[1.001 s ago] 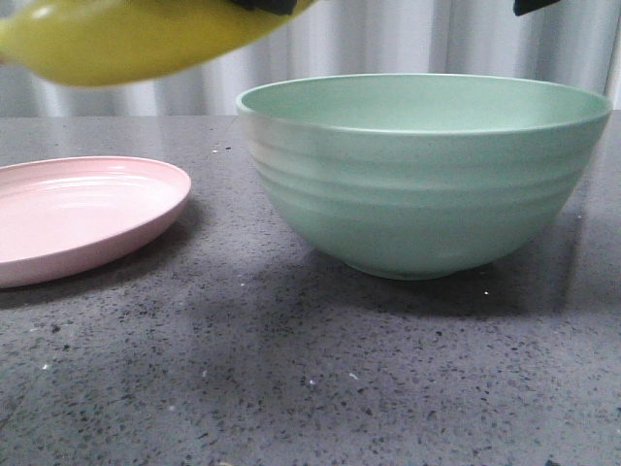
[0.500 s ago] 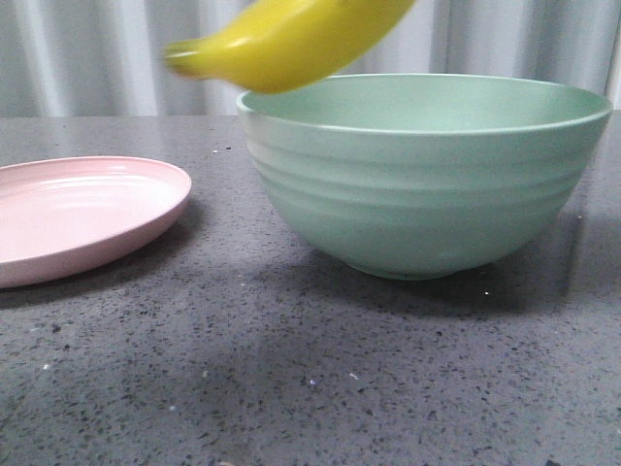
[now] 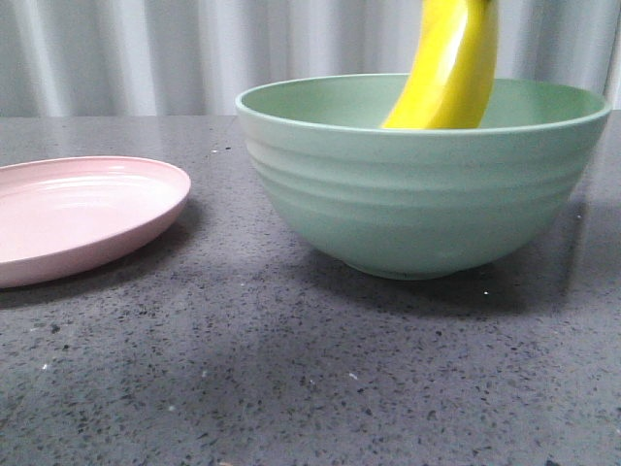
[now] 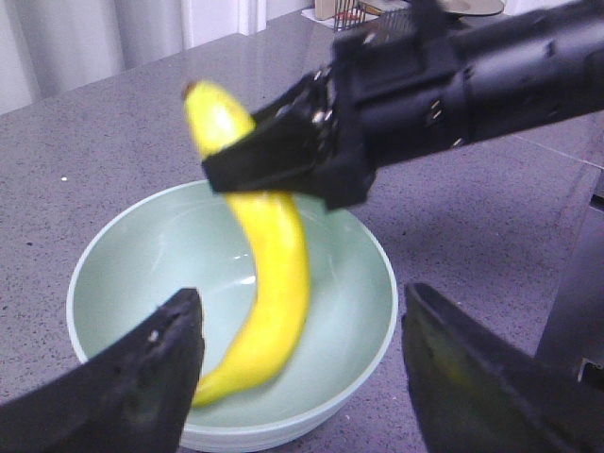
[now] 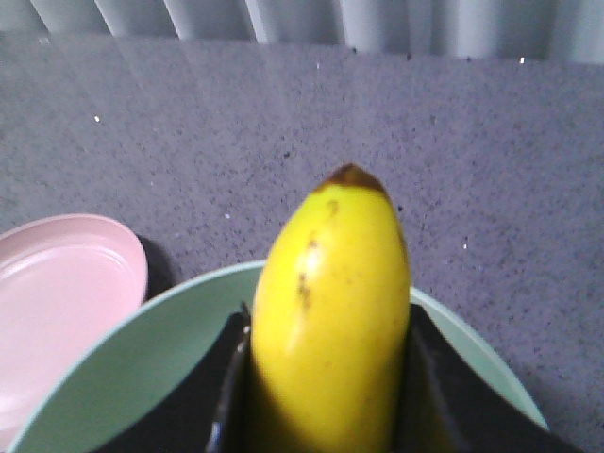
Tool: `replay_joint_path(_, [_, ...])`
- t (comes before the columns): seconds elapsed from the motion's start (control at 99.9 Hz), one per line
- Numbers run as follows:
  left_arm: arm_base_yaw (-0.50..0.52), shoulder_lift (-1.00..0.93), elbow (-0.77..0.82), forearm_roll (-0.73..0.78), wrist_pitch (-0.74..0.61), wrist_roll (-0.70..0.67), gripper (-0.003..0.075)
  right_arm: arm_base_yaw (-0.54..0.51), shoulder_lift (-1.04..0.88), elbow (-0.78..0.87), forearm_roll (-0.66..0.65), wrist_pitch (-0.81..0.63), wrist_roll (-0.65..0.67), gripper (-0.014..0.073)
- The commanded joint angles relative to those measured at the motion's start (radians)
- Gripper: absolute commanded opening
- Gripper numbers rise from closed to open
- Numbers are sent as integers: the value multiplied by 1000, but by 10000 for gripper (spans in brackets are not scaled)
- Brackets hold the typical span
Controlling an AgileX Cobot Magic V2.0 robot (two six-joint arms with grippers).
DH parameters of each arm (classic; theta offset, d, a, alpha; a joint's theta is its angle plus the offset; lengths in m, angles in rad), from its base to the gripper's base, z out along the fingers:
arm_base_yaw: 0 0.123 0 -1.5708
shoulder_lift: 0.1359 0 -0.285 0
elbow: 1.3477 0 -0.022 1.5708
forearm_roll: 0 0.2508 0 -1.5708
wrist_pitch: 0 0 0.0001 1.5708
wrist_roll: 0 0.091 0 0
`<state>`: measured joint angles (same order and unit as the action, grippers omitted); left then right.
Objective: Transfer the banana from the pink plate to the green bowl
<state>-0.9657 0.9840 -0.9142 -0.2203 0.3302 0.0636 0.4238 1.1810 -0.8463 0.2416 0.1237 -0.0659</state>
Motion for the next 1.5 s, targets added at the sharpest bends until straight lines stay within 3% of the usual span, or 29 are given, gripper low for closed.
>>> replay_joint_path(0.0, [-6,-16,-37,-16,-78,3,421,-6,16,-33,-11,-68,-13,32])
replay_joint_path(0.25, [-6,-16,-37,-16,-78,3,421,-6,38,-33,-11,-71,-13,342])
replay_joint_path(0.32, [-6,-16,-37,-16,-78,3,421,-6,34,-33,-11,-85,-13,390])
replay_joint_path(0.62, [-6,-16,-37,-16,-78,3,421,-6,-61,-33,-133,-138,-13,398])
replay_joint_path(0.84, [-6,-16,-37,-16,-89,3,420,-6,-194,-33,-140,-115,-13,395])
replay_joint_path(0.911, [-6,-16,-37,-16,-89,3,389,-6,-237,-33,-140,-67,-13,371])
replay_joint_path(0.971, [-6,-20,-37,-16,-84,3,304,-6,-272,-33,-140,-11,-13,304])
replay_joint_path(1.151, [-6,-59,-37,-16,-76,3,-21,-6,-349,-29,-148,126,-13,-59])
replay_joint_path(1.291, [-6,-99,-26,-5,-71,3,-20,-6,-393,2,-150,157,-13,-64])
replay_joint_path(1.491, [-6,-206,87,58,-136,3,-20,-6,-477,146,-152,91,-13,-64])
